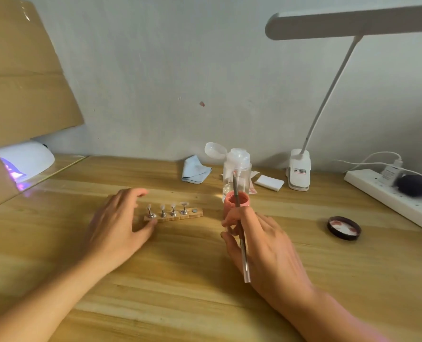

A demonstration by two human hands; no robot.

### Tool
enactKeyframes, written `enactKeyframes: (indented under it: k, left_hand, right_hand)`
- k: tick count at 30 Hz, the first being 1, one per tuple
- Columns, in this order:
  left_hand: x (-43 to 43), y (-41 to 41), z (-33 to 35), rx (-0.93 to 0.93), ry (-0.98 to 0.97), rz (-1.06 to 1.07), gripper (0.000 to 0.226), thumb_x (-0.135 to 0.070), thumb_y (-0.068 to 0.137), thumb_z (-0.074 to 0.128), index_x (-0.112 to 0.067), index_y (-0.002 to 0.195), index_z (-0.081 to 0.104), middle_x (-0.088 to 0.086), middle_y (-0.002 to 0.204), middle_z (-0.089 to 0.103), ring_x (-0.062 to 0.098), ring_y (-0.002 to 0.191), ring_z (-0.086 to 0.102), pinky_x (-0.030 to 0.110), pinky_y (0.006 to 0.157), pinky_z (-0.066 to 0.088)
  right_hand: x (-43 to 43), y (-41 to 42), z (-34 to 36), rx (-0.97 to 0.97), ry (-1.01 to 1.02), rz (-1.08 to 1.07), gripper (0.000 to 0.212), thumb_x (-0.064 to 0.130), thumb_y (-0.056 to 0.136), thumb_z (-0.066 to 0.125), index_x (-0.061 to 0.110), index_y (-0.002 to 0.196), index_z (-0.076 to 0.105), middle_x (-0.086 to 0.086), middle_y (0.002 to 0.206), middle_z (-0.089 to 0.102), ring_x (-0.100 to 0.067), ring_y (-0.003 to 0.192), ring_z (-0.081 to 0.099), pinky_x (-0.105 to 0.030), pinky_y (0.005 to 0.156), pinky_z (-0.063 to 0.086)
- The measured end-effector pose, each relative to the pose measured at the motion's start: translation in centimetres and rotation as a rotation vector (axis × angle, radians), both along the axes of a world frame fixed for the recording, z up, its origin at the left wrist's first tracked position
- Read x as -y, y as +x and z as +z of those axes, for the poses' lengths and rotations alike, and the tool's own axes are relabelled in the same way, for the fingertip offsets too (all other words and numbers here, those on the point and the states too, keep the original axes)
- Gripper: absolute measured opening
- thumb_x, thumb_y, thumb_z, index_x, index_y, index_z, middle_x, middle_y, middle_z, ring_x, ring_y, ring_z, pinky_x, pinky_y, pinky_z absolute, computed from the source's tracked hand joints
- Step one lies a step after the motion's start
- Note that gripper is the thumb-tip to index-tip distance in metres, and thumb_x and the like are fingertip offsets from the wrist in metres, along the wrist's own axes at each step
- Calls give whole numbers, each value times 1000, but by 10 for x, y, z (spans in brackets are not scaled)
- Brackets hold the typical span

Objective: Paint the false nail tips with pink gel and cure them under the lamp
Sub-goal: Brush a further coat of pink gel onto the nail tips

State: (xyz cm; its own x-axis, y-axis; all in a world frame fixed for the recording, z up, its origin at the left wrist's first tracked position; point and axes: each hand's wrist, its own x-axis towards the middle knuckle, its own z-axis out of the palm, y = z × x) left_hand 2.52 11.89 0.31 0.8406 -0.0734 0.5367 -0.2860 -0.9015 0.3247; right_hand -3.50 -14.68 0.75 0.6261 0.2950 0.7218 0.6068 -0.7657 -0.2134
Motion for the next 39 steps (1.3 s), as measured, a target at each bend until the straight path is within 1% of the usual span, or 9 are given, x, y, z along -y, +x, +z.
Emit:
enactKeyframes:
  k: [2, 5, 11, 16, 21, 23, 27, 30, 39]
  left_hand:
    - [21, -16, 12, 183, 110, -116, 44, -28, 77, 75, -23, 117, 59, -12, 113, 60, 9, 95, 60, 20, 86, 39]
    - [65, -40, 16, 7, 38, -362, 31, -48, 80, 58, -43, 110, 56, -35, 103, 54, -14, 92, 52, 2, 80, 35]
    - [100, -35, 6, -268, -311, -538, 10, -35, 89, 65, -44, 91, 64, -29, 86, 66, -3, 77, 63, 16, 65, 44]
    - [101, -25, 0, -240, -258, -519, 22, -53, 88, 51, -43, 95, 70, -23, 86, 70, 2, 79, 65, 28, 69, 51]
    - [88, -11, -6, -194, -275, -425, 13, -45, 91, 63, -43, 100, 72, -21, 89, 60, 3, 78, 58, 15, 62, 39]
    - [83, -7, -4, -214, -292, -405, 12, -38, 91, 66, -42, 99, 74, -25, 90, 59, 4, 73, 56, 14, 60, 37]
    - [78, -4, -7, -252, -315, -395, 8, -33, 90, 69, -39, 93, 73, -27, 89, 65, 5, 61, 53, 15, 56, 35]
    - [81, -6, -8, -267, -327, -418, 3, -34, 89, 71, -36, 89, 73, -21, 86, 65, 4, 61, 53, 15, 58, 35]
    - [80, -6, -8, -301, -284, -419, 8, -33, 88, 72, -38, 93, 75, -21, 91, 59, 6, 73, 56, 20, 65, 39]
  right_hand:
    - [1, -2, 1, 2, 47, 6, 19, 9, 86, 71, 11, 99, 57, 7, 82, 58, -13, 69, 52, -34, 64, 49]
    - [2, -3, 1, 32, 107, 4, 23, 13, 87, 74, 12, 98, 54, 8, 82, 59, -14, 69, 55, -30, 63, 48]
    - [5, -3, 0, -18, 138, -6, 19, 22, 92, 69, 13, 100, 53, 6, 81, 60, -21, 72, 60, -37, 61, 50]
    - [5, 2, 3, -57, 165, -19, 26, 42, 94, 58, 17, 102, 57, 11, 89, 66, -15, 78, 64, -38, 63, 52]
    - [13, 8, 4, -214, 534, 10, 38, 56, 96, 29, 41, 126, 47, 19, 104, 65, -2, 103, 59, -18, 88, 42]
    - [16, 12, 4, -243, 623, -6, 20, 51, 94, 32, 39, 108, 41, 15, 92, 61, -5, 90, 58, -13, 75, 40]
    - [18, 15, 4, -307, 674, 42, 7, 29, 96, 42, 24, 95, 47, 2, 75, 64, -13, 70, 54, -30, 68, 43]
    - [19, 15, 5, -319, 661, 77, 10, 25, 92, 45, 17, 92, 51, 2, 72, 68, -7, 60, 51, -20, 59, 38]
    - [16, 13, 4, -342, 620, 52, 11, 23, 81, 48, 17, 88, 55, 3, 70, 68, -12, 67, 59, -20, 61, 42]
